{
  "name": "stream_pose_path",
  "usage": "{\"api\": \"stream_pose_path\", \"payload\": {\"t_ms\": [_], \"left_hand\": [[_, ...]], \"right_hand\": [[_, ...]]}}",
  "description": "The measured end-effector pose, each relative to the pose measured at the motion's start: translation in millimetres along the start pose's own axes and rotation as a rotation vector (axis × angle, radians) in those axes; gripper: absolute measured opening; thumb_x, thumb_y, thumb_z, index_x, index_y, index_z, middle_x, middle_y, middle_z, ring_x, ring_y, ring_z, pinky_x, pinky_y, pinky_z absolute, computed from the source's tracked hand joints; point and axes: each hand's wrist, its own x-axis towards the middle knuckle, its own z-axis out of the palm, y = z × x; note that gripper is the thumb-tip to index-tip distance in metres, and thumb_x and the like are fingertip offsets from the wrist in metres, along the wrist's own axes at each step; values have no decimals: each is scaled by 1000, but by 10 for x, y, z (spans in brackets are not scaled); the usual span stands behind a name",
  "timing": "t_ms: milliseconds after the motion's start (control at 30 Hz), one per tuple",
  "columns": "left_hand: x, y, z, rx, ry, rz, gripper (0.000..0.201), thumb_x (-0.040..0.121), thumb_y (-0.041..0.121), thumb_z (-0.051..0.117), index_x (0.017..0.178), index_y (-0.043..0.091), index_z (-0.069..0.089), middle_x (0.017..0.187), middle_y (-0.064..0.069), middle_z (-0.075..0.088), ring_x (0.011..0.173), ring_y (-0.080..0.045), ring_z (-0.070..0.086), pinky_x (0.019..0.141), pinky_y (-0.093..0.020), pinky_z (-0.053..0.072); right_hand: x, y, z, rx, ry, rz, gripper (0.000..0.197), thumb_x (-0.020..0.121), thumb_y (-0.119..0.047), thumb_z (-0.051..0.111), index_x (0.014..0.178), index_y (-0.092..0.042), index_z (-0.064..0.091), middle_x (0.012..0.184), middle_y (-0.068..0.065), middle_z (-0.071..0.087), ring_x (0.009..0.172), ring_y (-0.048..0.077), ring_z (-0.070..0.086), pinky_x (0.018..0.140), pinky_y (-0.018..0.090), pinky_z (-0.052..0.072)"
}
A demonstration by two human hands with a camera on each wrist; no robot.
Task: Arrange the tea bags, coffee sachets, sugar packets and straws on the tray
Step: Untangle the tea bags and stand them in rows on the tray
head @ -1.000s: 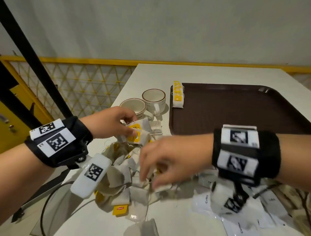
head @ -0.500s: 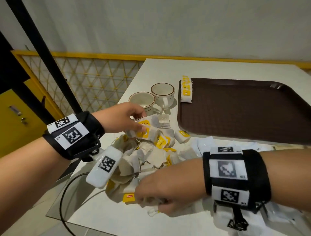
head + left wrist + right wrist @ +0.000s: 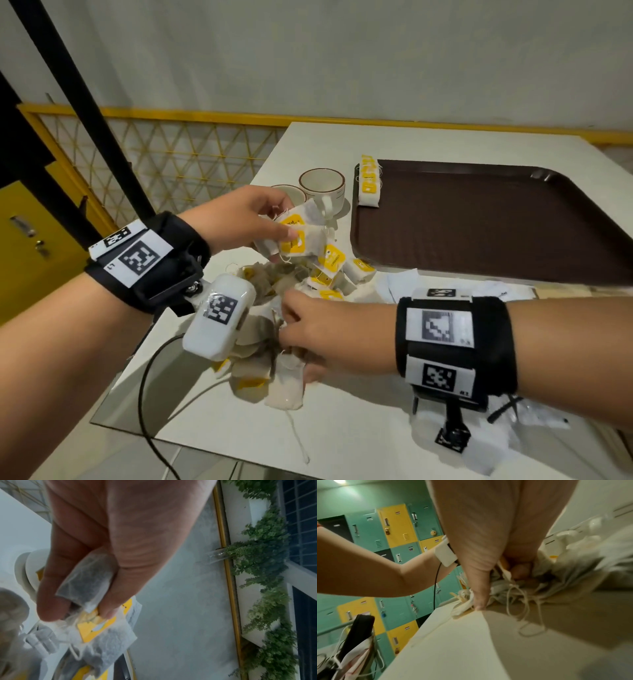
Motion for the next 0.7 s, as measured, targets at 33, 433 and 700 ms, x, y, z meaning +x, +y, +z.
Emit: {"api": "stream_pose_path", "payload": {"t_ms": [33, 433, 700], "left_hand": [[3, 2, 8, -9, -6, -7, 15, 84, 7, 68, 93, -1, 58, 102, -28, 63, 61, -24, 68, 57, -28, 57], [-95, -22, 0, -45, -26, -13, 11, 84, 6, 68, 92, 5, 60, 99, -20, 68, 67, -26, 68, 66, -30, 60], [-129, -64, 7, -57, -32, -20, 10, 83, 8, 69, 89, 7, 61, 94, -18, 68, 69, -29, 68, 67, -35, 58]], "right_hand": [[13, 23, -3, 4, 44, -8, 33, 86, -21, 70, 110, -1, 60, 109, 13, 37, 87, 35, 52, 73, 35, 44], [10, 4, -132, 106, 28, -224, 38, 89, -3, 55, 127, -8, 56, 104, 15, 52, 88, 25, 49, 72, 27, 35], [88, 72, -20, 67, 0, -325, 23, 87, -9, 68, 110, -4, 69, 97, 18, 53, 88, 34, 55, 68, 21, 27]]}}
